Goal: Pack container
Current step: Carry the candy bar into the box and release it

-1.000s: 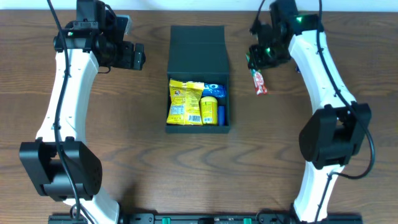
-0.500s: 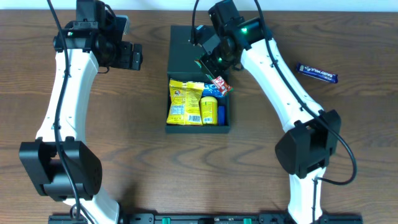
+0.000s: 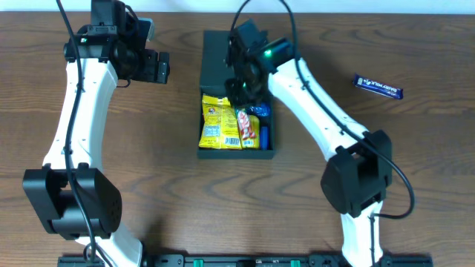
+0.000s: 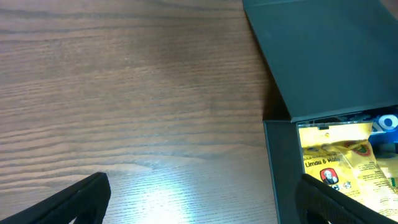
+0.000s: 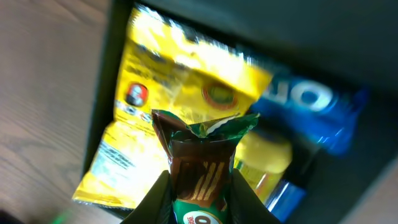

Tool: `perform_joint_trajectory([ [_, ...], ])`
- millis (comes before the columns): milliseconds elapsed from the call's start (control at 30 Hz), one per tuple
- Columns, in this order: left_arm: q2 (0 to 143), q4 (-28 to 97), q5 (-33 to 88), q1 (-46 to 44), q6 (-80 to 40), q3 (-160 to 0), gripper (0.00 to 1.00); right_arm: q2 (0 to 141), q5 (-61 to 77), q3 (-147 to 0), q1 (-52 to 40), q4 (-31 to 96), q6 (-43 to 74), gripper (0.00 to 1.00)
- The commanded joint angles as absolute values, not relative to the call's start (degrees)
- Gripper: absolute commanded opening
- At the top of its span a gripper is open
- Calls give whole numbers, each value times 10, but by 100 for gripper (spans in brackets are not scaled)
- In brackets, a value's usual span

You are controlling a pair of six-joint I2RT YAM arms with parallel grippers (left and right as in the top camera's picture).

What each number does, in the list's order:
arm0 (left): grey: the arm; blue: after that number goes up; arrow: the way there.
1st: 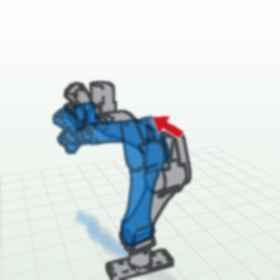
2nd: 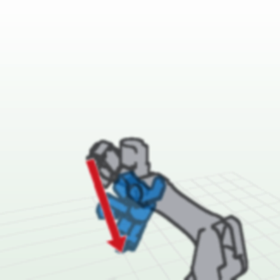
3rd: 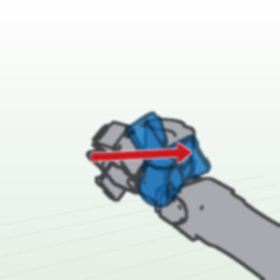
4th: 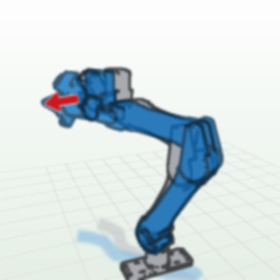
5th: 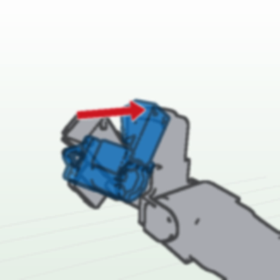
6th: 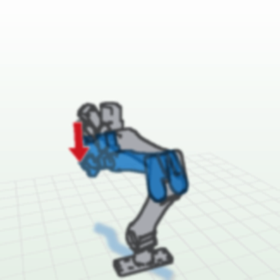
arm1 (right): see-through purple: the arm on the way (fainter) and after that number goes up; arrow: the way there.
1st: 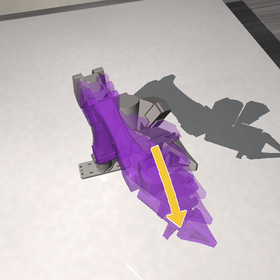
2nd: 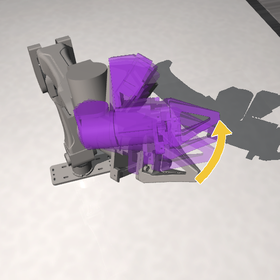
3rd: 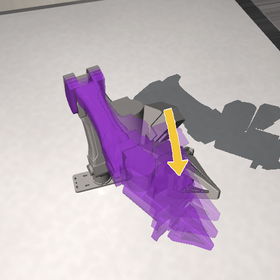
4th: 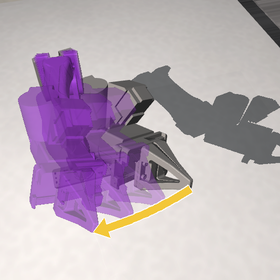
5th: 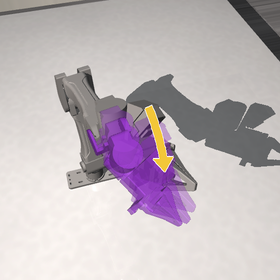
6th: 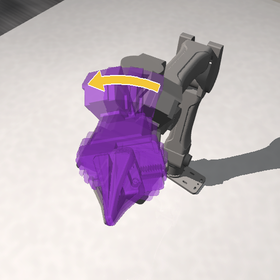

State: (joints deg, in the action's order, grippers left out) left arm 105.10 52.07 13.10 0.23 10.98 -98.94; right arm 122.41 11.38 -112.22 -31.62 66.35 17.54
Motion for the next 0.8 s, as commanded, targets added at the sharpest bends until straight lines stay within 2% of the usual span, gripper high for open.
perform_joint_trajectory([
  [0,1036,521,124,5,118,-1003,95,1221,102,-1098,-319,660,252,1],
  [233,1036,521,125,5,118,-1003,95,1221,79,-1077,-320,652,274,1],
  [267,1036,522,125,5,118,-1003,96,1221,79,-1075,-320,649,274,5],
  [333,1036,523,125,5,118,-1003,95,1221,79,-1074,-320,649,274,20],
  [367,1036,524,125,5,118,-1003,95,1221,79,-1074,-320,649,274,23],
  [533,1036,525,125,5,118,-1003,95,1221,79,-1074,-320,649,274,83],
  [633,1036,525,125,4,118,-1003,95,1221,80,-1075,-320,649,274,97],
  [767,1036,525,125,4,118,-1003,95,1220,80,-1079,-317,650,274,99],
])
